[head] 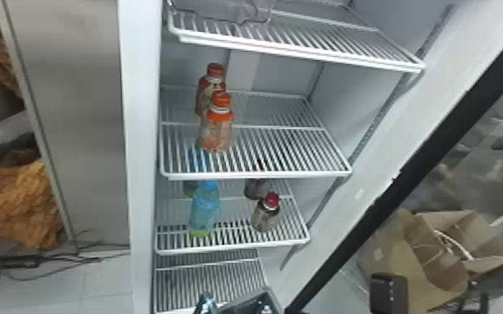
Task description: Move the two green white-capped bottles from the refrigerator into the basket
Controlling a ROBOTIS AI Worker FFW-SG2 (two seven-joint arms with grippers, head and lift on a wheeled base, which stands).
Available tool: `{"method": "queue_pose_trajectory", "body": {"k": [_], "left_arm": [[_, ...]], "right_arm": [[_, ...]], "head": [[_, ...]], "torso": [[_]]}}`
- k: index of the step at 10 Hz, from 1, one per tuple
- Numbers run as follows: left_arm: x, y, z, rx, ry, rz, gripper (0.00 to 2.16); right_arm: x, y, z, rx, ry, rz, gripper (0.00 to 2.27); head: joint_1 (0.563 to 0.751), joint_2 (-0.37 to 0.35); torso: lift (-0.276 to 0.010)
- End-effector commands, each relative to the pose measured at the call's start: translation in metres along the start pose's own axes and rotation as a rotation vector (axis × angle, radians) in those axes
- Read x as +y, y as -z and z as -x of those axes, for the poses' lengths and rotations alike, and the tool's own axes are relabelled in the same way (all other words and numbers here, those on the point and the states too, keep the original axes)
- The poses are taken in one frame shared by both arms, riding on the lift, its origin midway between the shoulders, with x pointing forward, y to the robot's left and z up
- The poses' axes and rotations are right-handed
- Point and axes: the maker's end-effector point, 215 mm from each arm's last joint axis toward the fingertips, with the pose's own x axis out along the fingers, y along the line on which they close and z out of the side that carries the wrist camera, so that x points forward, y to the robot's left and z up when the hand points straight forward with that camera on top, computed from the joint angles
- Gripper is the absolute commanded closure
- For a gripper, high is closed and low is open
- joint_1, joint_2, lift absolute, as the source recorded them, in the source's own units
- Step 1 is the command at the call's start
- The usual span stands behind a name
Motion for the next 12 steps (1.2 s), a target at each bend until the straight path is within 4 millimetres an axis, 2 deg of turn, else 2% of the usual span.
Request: {"method": "queue_pose_trajectory", "body": {"k": [1,3,5,9,10,11,12], "left_arm": [[0.0,0.0,0.0,-0.001,0.0,-0.001,1.22],[0.0,0.0,-0.001,0.002,0.001,-0.002,1.22],[0.0,0.0,-0.001,0.002,0.001,-0.002,1.22],[0.0,0.001,-0.002,0.005,0.0,-0.002,1.22],[0.0,0.001,-0.002,0.005,0.0,-0.002,1.22],[0.0,0.001,-0.001,0.006,-0.002,-0.002,1.21],[0.0,0.001,-0.002,0.005,0.0,-0.002,1.22]], "right_arm": [[-0.004,-0.025,0.001,-0.075,0.017,0.035,0.58],[-0.006,-0.066,0.004,-0.195,0.033,0.087,0.53],[-0.009,-0.098,0.01,-0.29,0.049,0.122,0.51],[-0.03,-0.179,0.027,-0.571,0.124,0.245,0.5],[-0.03,-0.202,0.035,-0.669,0.13,0.281,0.5],[-0.028,-0.216,0.041,-0.727,0.137,0.314,0.49],[-0.029,-0.22,0.039,-0.744,0.136,0.318,0.46]], "head": [[0.695,-0.35],[0.695,-0.35],[0.695,-0.35],[0.695,-0.35],[0.695,-0.35],[0.695,-0.35],[0.695,-0.35]], "torso": [[-0.004],[-0.004],[-0.004],[-0.004],[-0.004],[-0.004],[-0.004]]}}
